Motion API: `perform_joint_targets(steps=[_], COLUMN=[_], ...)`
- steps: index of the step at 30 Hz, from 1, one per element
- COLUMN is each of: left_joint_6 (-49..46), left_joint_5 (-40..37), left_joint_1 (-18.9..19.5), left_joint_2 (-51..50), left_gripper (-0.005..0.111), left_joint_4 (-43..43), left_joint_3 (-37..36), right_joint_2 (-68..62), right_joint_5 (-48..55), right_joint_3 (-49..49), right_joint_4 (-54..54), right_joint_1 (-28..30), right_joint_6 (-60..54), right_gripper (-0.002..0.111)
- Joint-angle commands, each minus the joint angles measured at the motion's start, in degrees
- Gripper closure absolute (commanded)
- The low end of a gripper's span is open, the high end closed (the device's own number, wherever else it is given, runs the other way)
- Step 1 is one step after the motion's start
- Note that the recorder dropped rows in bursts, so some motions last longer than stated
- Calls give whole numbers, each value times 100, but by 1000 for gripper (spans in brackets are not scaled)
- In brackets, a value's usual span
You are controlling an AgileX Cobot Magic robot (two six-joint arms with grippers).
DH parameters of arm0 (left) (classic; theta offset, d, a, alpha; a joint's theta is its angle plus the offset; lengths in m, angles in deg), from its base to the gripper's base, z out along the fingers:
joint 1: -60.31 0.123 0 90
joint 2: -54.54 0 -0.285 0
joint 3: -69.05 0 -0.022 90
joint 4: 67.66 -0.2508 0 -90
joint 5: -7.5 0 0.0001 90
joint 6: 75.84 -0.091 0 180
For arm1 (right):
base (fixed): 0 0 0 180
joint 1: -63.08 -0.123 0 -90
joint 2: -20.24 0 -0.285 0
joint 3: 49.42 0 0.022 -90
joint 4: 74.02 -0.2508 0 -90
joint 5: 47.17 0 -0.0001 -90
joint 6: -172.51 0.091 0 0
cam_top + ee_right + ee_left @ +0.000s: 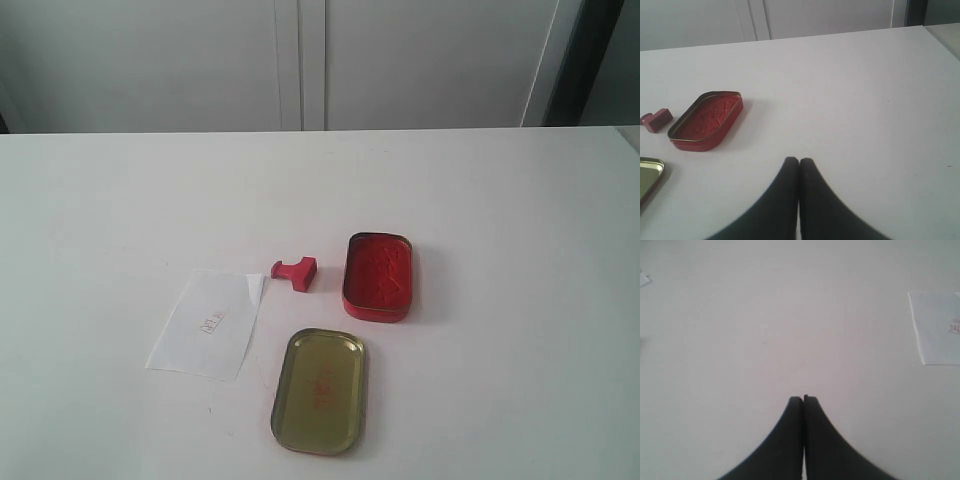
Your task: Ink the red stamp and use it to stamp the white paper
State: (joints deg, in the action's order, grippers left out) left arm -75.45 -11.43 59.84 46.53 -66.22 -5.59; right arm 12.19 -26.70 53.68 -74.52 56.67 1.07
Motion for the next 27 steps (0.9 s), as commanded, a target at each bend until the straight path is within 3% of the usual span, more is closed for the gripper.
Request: perform_joint_targets(steps=[1, 27], left_joint_6=[-39, -39], left_joint_5=[16, -64], left_joint_1=[-26, -26], left_joint_2=[23, 23], left_gripper=[107, 107], left_joint_4=[-21, -21], left_joint_3=[-210, -257], right_joint_2=[27, 27], right_joint_5=[-76, -76], right_joint_3=[-32, -32], right_joint_4=[9, 9], right_joint_1=[22, 22], right_joint_6=[21, 164], right_gripper=[108, 108])
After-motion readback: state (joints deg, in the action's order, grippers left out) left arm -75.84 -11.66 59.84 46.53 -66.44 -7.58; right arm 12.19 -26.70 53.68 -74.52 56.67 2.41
